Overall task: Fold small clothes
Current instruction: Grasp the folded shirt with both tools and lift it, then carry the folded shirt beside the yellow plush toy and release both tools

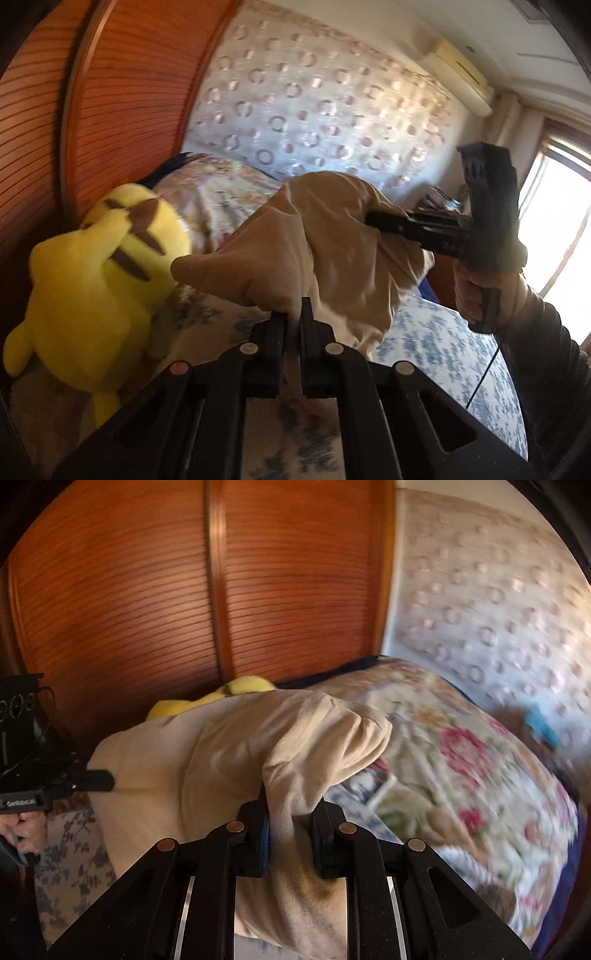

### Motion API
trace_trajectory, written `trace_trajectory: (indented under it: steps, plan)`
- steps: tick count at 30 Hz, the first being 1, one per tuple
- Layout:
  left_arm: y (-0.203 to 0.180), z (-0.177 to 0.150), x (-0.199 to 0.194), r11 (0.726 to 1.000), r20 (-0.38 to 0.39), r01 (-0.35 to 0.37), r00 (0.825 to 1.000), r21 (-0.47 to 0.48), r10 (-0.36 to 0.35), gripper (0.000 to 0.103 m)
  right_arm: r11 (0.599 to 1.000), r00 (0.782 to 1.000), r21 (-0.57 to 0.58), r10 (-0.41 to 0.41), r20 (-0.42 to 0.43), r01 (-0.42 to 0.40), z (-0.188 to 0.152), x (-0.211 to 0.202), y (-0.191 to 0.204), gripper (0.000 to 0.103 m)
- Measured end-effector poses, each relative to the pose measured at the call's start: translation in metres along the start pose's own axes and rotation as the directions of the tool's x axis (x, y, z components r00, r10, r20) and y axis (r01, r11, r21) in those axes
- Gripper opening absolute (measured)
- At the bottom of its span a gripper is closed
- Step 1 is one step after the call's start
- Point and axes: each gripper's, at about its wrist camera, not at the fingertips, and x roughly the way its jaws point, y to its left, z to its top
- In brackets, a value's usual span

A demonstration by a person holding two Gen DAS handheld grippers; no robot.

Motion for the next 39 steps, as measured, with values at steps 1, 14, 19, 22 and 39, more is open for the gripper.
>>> trace_trajectory:
  steps: [1,14,19,22,39]
  plan:
    - [0.002,-0.002,-0.001,1.000,0.000,-0.008,1.000,-0.006,0.008,0.003,1.000,1.000,-0.021,0.011,-0.011,-0.012,0.007,0.012,0.003,0.014]
    - [0.035,-0.028,0.018,0.991,-0.075,-0.131,0.989,-0.025,0.128,0.003,1.000,0.998,0.025,-0.005,-0.063,0.006,0.047,0.099,-0.010,0.036]
    - [0.037,-0.030,0.021,0.988,-0.089,-0.157,0.984,-0.007,0.156,0.003,0.991,0.998,0.120,-0.058,-0.029,0.061,0.036,0.080,-0.036,0.072]
    - [0.036,-0.028,0.019,0.987,-0.095,-0.163,0.982,-0.006,0.161,0.003,0.983,0.996,0.175,-0.048,-0.070,0.059,0.017,0.083,-0.050,0.072]
    - [0.035,-0.028,0.022,0.980,-0.120,-0.197,0.973,0.020,0.198,0.003,0.934,0.995,0.349,-0.098,0.028,0.082,-0.005,0.068,-0.073,0.003]
